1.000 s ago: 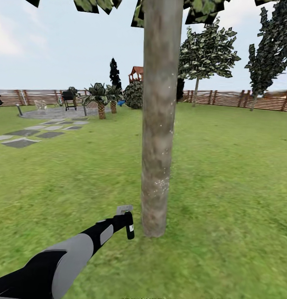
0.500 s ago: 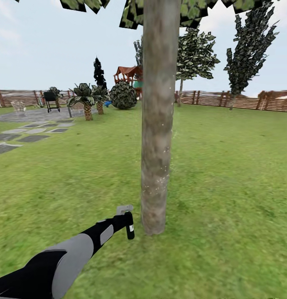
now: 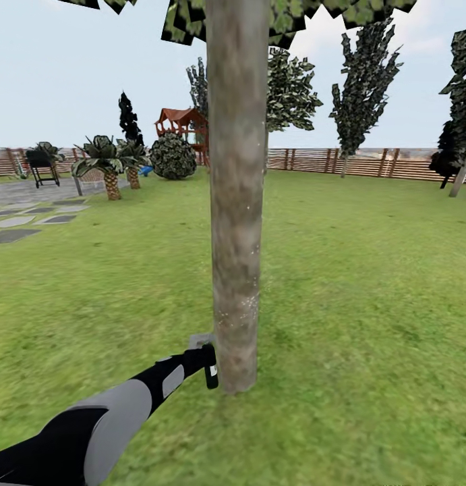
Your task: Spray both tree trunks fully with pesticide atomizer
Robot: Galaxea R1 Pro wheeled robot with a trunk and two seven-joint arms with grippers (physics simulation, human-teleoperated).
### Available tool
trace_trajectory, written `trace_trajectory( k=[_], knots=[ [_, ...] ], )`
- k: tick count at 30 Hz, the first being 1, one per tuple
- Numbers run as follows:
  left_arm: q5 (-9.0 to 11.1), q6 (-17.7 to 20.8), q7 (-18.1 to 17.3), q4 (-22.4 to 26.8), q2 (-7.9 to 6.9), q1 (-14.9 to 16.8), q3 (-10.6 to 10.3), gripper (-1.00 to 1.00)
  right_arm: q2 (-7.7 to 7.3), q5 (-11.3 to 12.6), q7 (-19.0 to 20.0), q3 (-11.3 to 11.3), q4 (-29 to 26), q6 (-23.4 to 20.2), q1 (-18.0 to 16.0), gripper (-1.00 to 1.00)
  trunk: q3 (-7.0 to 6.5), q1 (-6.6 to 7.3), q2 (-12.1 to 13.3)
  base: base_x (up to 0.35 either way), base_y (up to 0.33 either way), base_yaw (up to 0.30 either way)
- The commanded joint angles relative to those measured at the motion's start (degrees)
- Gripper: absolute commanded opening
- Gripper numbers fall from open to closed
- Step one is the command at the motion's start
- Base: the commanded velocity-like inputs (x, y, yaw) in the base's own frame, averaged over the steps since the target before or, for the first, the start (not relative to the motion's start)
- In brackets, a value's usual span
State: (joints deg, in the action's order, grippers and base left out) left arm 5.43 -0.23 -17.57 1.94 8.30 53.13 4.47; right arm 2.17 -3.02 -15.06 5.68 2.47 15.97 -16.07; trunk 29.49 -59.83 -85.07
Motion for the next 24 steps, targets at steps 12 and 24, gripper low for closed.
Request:
trace_trajectory(
  k=[12, 24],
  knots=[
    [0.4, 43.0, 0.1, 41.3, -3.19, 0.1, 0.0, -1.0, -0.04, -0.4, -0.5, 0.3, 0.2, 0.3, -0.1, 1.0, 0.05, 0.0, 0.0, 0.002, 0.0, -0.004],
    [0.4, 56.7, 0.2, 35.6, -3.04, 27.5, -0.1, -1.0, -0.15, -0.4, -0.5, 0.3, 0.2, 0.2, -0.1, 1.0, 0.05, 0.0, 0.0, 0.0, 0.0, 0.0]
  ],
)
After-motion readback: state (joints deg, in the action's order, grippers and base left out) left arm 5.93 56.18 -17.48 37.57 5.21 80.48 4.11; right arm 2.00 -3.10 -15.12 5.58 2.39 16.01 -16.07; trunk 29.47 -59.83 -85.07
